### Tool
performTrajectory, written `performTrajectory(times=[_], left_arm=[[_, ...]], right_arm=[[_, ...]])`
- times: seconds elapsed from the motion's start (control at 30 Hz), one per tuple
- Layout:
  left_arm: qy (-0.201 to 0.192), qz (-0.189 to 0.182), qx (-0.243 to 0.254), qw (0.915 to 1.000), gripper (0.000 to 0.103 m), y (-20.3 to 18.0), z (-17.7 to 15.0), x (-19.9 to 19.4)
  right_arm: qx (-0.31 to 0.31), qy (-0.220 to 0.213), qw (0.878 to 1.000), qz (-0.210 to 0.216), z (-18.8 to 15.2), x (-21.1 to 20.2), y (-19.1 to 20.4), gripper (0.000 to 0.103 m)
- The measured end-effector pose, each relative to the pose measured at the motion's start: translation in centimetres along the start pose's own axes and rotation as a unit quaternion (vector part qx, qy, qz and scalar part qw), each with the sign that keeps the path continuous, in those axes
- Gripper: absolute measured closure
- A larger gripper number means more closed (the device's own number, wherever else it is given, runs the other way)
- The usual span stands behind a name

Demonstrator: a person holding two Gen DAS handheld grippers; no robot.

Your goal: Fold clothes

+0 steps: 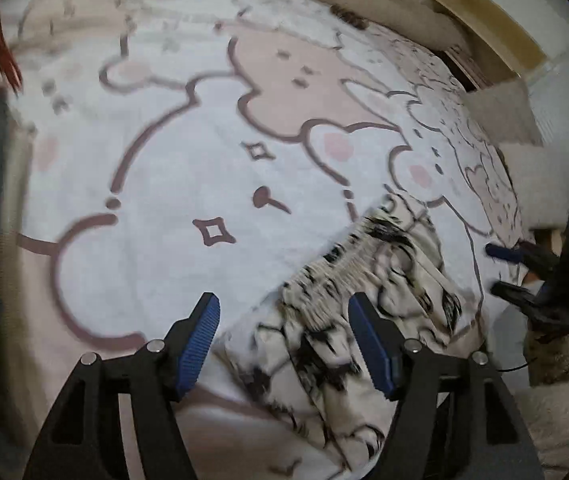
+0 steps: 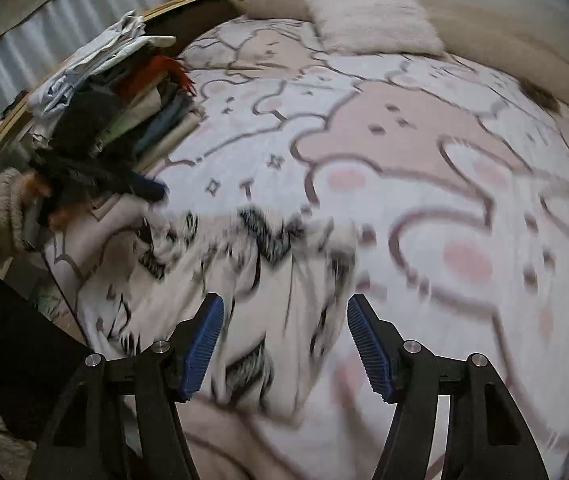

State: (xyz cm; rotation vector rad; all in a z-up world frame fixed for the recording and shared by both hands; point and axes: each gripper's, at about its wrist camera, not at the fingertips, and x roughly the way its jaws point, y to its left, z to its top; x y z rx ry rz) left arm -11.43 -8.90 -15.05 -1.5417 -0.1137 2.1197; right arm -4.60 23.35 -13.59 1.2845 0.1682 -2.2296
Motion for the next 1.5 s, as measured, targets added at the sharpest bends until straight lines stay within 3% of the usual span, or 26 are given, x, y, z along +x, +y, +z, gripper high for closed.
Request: performTrajectory(times=[0.03, 0.17, 0.23, 0.3, 0.37, 0.6, 0.67, 0.7, 0.73, 0.83, 0.93, 1.1, 1.17, 1.23, 1.27, 1.33, 1.43, 1.47, 1.5], left_arm=[[-0.004, 0.002, 0.023, 0.9997, 0.037, -1.6, -0.7, -0.7], [0.007, 0.041, 0.149, 0.9879, 0.037, -8.8, -5.4, -1.1], [0.009, 0.094, 0.233, 0.9678, 0.037, -12.4, -8.8, -0.1], [0.003, 0.156, 0.319, 0.9348, 0.037, -15.1, -12.4, 1.6], [0.006, 0.191, 0.371, 0.9087, 0.036, -16.1, -14.9, 3.0], [0.013, 0.275, 0.43, 0.8596, 0.037, -14.4, -16.8, 6.2], [0.015, 0.299, 0.446, 0.8434, 0.059, -13.9, -17.4, 7.2], [0.016, 0.31, 0.454, 0.835, 0.091, -13.6, -17.6, 7.6], [0.017, 0.32, 0.46, 0.8281, 0.094, -13.4, -17.8, 7.9], [0.017, 0.323, 0.456, 0.8294, 0.094, -12.7, -17.5, 7.1], [0.02, 0.332, 0.462, 0.8222, 0.094, -12.1, -17.6, 7.3], [0.023, 0.341, 0.487, 0.804, 0.092, -11.9, -18.8, 7.4], [0.027, 0.338, 0.482, 0.8079, 0.09, -12.0, -19.0, 6.6], [0.022, 0.318, 0.467, 0.825, 0.071, -12.1, -18.6, 4.8], [0.017, 0.305, 0.456, 0.836, 0.067, -12.3, -18.4, 4.0], [-0.009, 0.257, 0.417, 0.8717, 0.064, -13.5, -17.1, 2.3], [-0.038, 0.186, 0.35, 0.9174, 0.057, -15.1, -14.9, 1.1], [-0.041, 0.165, 0.328, 0.9293, 0.057, -15.6, -14.2, 1.4], [-0.038, 0.152, 0.317, 0.9353, 0.057, -15.8, -13.7, 2.1]], right_arm=[[0.01, 0.007, 1.0, -0.016, -0.9, 0.7, 0.5, 0.062], [0.074, 0.005, 0.997, -0.002, -3.9, 1.2, 0.3, 0.065], [0.107, -0.001, 0.994, 0.004, -5.3, 1.5, 0.0, 0.064], [0.131, -0.008, 0.991, 0.007, -6.3, 1.7, -0.2, 0.064], [0.142, -0.018, 0.99, 0.008, -6.8, 1.8, -0.3, 0.064], [0.149, -0.028, 0.988, 0.016, -7.0, 3.4, -0.9, 0.064], [0.143, -0.02, 0.989, 0.034, -6.9, 4.2, -0.8, 0.066], [0.138, -0.016, 0.99, 0.038, -6.9, 4.5, -0.8, 0.087], [0.133, -0.012, 0.99, 0.035, -6.8, 4.6, -0.7, 0.097], [0.115, -0.012, 0.993, 0.025, -6.1, 3.6, -1.0, 0.098], [0.098, -0.019, 0.995, -0.006, -5.6, 2.7, -2.2, 0.098], [0.097, 0.015, 0.993, -0.066, -6.4, 4.1, -4.6, 0.099], [0.107, 0.013, 0.992, -0.06, -6.7, 3.4, -5.1, 0.099], [0.115, -0.008, 0.992, -0.059, -6.5, 1.9, -5.2, 0.099], [0.119, -0.018, 0.991, -0.059, -6.5, 1.1, -5.3, 0.099], [0.115, -0.029, 0.992, -0.031, -5.8, 0.2, -4.4, 0.099], [0.094, -0.044, 0.994, 0.015, -4.3, -0.1, -2.0, 0.099], [0.085, -0.046, 0.995, 0.031, -3.8, 0.2, -0.9, 0.099], [0.075, -0.045, 0.995, 0.042, -3.4, 0.8, 0.1, 0.099]])
